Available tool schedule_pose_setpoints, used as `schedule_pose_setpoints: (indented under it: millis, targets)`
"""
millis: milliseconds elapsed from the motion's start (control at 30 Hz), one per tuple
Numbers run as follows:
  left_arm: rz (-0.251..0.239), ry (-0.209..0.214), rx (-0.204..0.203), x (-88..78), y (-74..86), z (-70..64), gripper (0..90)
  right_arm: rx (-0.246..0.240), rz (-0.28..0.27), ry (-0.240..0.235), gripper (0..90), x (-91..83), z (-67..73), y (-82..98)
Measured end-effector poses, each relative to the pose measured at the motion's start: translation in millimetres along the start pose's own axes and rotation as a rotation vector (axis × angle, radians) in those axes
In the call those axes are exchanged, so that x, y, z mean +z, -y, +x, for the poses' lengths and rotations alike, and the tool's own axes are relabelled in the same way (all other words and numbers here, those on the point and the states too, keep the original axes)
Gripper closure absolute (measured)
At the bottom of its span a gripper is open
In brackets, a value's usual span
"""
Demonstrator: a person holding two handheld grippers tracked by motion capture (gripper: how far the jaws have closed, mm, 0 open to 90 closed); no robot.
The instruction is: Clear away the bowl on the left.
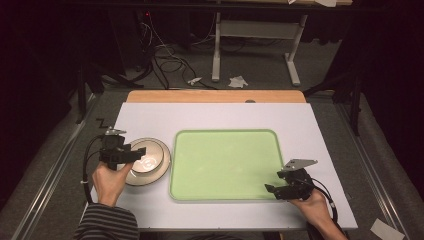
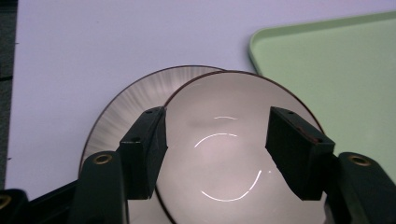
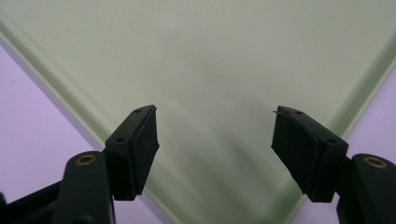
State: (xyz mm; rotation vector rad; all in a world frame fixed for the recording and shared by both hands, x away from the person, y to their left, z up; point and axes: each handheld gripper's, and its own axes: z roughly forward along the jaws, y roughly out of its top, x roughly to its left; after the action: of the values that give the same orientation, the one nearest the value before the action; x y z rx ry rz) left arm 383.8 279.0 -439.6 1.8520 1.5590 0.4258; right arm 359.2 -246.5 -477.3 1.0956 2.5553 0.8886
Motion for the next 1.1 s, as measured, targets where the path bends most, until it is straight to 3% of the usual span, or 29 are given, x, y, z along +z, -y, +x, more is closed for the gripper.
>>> schedule_pose_setpoints:
  millis: [100,200,333,467,567,733,833,967,1100]
  targets:
    - [0.0,-0.016,-0.012,-0.7,1.0,4.7,38.6,-0.003,-0.009,0.002,32.7,0.2,0.2,0.1]
    - [0.024,-0.062,-0.019,1.1,2.5,10.6,38.6,0.006,-0.01,0.001,32.7,-0.4,0.4,0.2]
    - [0.052,-0.084,-0.036,5.3,3.9,16.5,38.7,0.002,-0.009,0.001,32.7,-0.1,0.2,0.2]
    - [0.081,-0.078,-0.065,8.5,5.0,19.4,39.0,-0.005,-0.007,0.005,32.7,0.0,0.5,0.1]
    - [0.141,-0.072,-0.104,18.1,7.0,26.1,40.2,-0.001,-0.001,0.004,32.7,0.1,0.3,-0.1]
    - [0.176,-0.07,-0.1,25.4,8.6,25.2,44.4,-0.006,0.001,0.005,32.7,0.2,0.5,0.0]
    - [0.206,-0.091,-0.101,30.6,9.9,26.3,46.3,-0.006,-0.005,0.001,32.8,0.8,0.9,0.0]
    - [0.218,-0.057,-0.145,34.9,12.1,31.7,51.3,-0.007,0.001,0.002,32.7,0.4,0.6,0.0]
    - [0.229,-0.045,-0.149,38.0,12.6,32.2,60.9,-0.01,0.0,-0.003,32.8,1.1,1.3,-0.1]
